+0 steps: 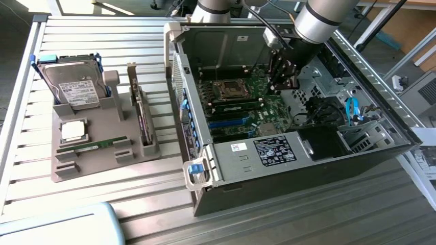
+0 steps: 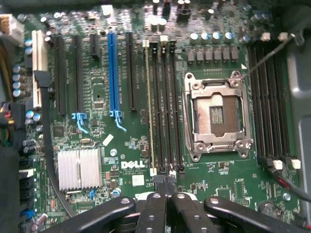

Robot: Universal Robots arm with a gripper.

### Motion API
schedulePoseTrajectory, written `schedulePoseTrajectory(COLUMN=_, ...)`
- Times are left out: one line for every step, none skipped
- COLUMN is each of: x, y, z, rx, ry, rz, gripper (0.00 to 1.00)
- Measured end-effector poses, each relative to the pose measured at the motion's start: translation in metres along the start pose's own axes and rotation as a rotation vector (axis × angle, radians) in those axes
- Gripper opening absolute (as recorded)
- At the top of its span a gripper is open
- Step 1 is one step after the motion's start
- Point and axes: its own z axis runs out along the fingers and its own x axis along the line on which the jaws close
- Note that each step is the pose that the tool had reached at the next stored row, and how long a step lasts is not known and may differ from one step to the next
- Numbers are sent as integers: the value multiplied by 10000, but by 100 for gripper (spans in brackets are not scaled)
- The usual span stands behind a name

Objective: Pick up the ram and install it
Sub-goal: 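Press down the ram until it locks into place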

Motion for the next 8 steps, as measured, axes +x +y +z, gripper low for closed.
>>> schedulePoseTrajectory(x=0, y=0, z=0, rx=4, ry=-13, rz=174, gripper=13)
schedulePoseTrajectory(x=0, y=0, z=0, rx=10, ry=-34, rz=399, gripper=13)
schedulePoseTrajectory(x=1, y=0, z=1, rx=14, ry=-52, rz=573, gripper=13)
schedulePoseTrajectory(x=0, y=0, z=2, rx=19, ry=-82, rz=832, gripper=13)
schedulePoseTrajectory(x=0, y=0, z=3, rx=23, ry=-104, rz=1027, gripper=13)
schedulePoseTrajectory(x=0, y=0, z=4, rx=28, ry=-129, rz=1245, gripper=13)
schedulePoseTrajectory(x=0, y=0, z=5, rx=32, ry=-151, rz=1444, gripper=13)
schedulePoseTrajectory(x=0, y=0, z=6, rx=36, ry=-172, rz=1618, gripper=13)
